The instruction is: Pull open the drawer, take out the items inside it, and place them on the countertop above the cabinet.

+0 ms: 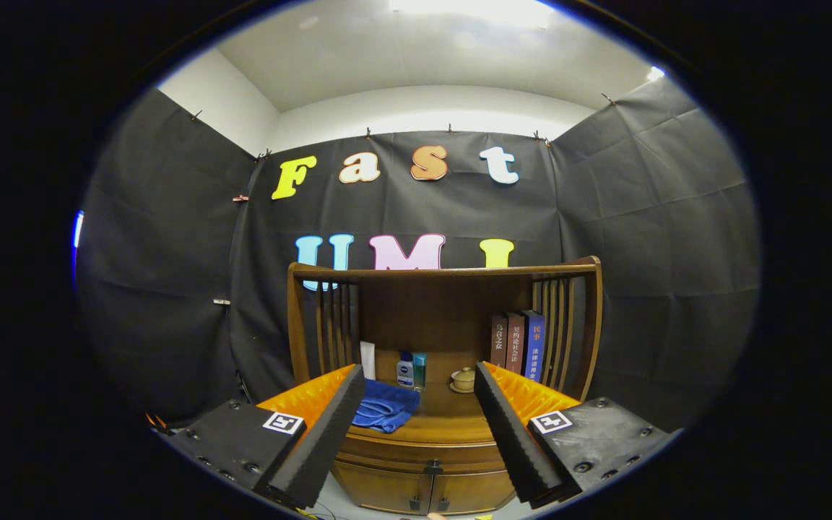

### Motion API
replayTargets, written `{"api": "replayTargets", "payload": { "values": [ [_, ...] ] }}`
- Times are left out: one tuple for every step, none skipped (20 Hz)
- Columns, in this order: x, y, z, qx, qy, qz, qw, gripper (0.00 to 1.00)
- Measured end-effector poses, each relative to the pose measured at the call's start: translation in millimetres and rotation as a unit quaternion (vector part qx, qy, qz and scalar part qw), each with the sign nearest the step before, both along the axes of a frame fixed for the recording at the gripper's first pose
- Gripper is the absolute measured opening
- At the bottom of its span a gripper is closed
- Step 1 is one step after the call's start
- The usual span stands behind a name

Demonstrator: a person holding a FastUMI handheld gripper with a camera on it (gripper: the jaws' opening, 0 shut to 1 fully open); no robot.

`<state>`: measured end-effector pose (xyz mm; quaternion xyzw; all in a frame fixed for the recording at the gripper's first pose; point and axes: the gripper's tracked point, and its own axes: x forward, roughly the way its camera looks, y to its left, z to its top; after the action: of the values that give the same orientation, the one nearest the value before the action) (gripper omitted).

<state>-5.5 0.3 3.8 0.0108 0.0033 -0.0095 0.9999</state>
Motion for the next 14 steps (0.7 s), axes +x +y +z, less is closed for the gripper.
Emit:
{"api": "replayTargets", "payload": {
  "values": [
    [0,-2,1,-0.004,-0.001,-0.005,1.000,0.98],
    [-2,-2,1,-0.006,-0.002,-0.007,1.000,0.98],
    [-3,-2,0,-0.006,-0.001,-0.007,1.000,0.98],
    [-3,-2,-1,-0.004,0.000,-0.007,1.000,0.98],
    [-3,-1,-3,-0.002,0.001,-0.007,1.000,0.98],
    [-4,-3,-6,0.000,0.005,-0.007,1.000,0.98],
    [-4,-2,-9,0.001,0.010,-0.007,1.000,0.98],
    [-3,-1,-12,0.001,0.013,-0.006,1.000,0.98],
    [-2,0,-16,0.001,0.016,-0.006,1.000,0.98],
    [-1,0,-21,0.001,0.019,-0.007,1.000,0.98],
    [1,-1,-28,0.001,0.024,-0.009,1.000,0.98],
    [4,-1,-36,0.003,0.031,-0.011,0.999,0.98],
    [6,-1,-45,0.006,0.040,-0.011,0.999,0.98],
    [8,0,-57,0.008,0.050,-0.011,0.999,0.98]
  ]
}}
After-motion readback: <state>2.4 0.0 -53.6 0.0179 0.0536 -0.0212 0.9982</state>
